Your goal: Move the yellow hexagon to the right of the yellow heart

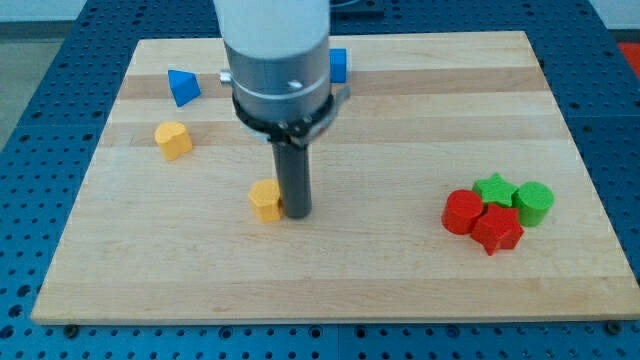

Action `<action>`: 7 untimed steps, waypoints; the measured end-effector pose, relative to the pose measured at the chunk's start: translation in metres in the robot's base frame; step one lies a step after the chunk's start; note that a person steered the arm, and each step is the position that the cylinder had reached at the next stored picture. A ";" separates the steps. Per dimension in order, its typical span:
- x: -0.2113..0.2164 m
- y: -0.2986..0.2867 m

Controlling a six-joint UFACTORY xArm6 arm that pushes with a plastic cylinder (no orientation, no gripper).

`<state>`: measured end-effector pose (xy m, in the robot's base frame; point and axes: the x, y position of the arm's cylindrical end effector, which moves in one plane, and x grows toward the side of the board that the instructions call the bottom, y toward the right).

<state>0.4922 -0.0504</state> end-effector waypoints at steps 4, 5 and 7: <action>-0.077 -0.008; -0.052 0.021; 0.022 -0.042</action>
<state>0.5143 -0.0922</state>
